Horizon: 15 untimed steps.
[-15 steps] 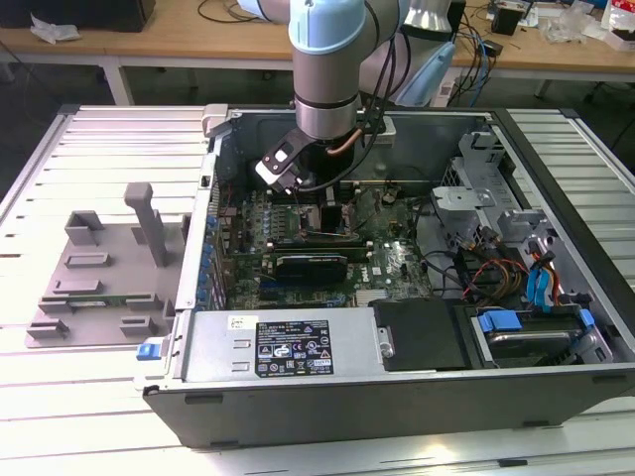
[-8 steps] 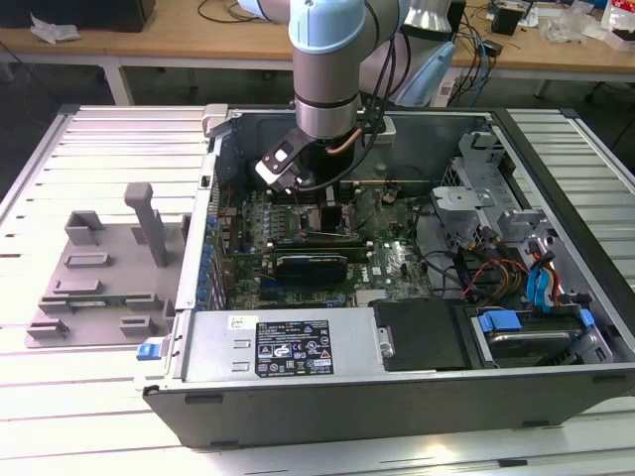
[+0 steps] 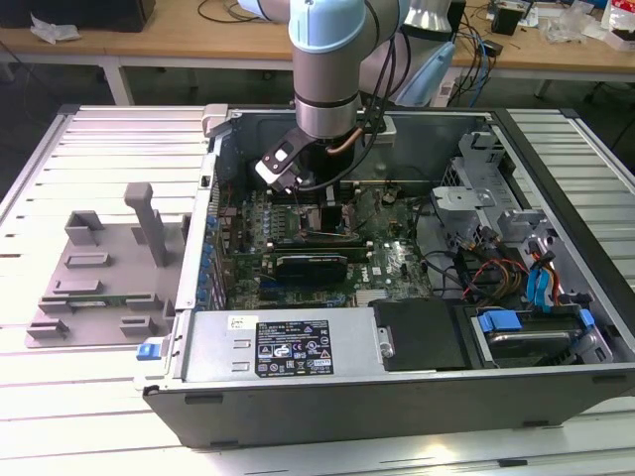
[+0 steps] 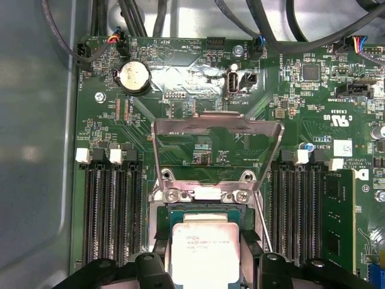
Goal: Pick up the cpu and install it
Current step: 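Place the cpu into insertion slot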
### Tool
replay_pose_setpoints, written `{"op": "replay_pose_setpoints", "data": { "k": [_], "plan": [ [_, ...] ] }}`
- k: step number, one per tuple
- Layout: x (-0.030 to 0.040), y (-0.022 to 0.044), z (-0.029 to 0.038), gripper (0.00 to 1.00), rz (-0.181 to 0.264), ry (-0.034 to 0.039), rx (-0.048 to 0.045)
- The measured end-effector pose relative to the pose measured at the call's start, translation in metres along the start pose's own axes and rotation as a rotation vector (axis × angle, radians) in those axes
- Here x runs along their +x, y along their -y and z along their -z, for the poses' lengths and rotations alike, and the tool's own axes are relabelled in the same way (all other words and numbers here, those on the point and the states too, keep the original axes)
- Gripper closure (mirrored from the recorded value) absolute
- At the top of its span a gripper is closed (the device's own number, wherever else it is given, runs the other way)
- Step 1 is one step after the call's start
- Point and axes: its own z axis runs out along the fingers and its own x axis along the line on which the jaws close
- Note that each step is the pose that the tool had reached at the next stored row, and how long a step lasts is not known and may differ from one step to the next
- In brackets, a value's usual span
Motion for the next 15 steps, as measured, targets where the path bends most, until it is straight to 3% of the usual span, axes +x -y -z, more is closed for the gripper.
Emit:
{"op": "replay_pose_setpoints", "data": {
  "k": [15],
  "plan": [
    [-0.0015, -0.0027, -0.0007, 0.46, -0.002, 0.0002, -0.0001]
  ]
}}
